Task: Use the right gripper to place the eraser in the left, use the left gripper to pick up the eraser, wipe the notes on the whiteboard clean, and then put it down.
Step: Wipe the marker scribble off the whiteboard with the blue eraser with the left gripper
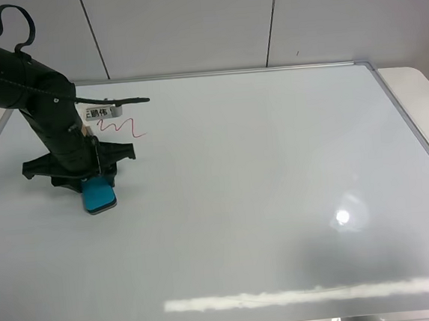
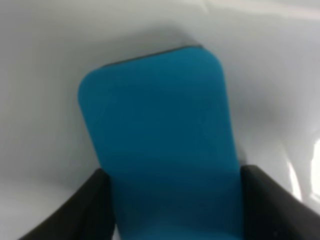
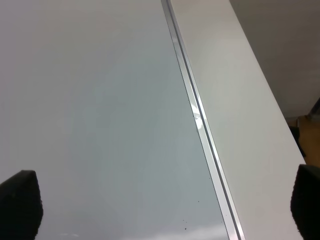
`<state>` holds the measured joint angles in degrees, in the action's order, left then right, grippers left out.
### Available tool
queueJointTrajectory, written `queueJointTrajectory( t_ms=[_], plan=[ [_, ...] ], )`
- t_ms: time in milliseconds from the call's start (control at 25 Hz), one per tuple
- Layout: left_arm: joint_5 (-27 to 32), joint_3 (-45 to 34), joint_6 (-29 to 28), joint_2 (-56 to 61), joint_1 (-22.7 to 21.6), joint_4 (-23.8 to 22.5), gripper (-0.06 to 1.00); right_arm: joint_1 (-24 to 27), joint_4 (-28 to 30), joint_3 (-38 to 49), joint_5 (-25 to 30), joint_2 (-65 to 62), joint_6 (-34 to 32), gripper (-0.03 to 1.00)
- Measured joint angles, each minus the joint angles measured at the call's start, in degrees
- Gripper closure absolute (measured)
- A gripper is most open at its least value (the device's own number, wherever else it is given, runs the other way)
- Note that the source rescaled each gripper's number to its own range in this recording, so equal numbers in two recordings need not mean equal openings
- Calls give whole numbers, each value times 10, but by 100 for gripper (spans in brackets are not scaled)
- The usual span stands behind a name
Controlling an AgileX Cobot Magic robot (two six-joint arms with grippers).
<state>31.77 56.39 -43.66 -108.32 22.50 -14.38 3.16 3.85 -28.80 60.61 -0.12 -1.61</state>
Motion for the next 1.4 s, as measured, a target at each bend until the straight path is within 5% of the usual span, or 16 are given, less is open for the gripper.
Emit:
queueJointTrajectory(
  t_ms=[280, 520, 720, 1400],
  plan=[
    [75, 13, 122, 35, -1, 4, 94, 0, 0, 0, 0, 0, 0, -3],
    [180, 95, 222, 47, -32, 27, 94, 0, 0, 0, 0, 0, 0, -3],
    [197, 166, 285, 47, -61, 49, 94, 0, 0, 0, 0, 0, 0, -3],
    [243, 369, 308, -101, -119, 45, 94, 0, 0, 0, 0, 0, 0, -3]
  ],
)
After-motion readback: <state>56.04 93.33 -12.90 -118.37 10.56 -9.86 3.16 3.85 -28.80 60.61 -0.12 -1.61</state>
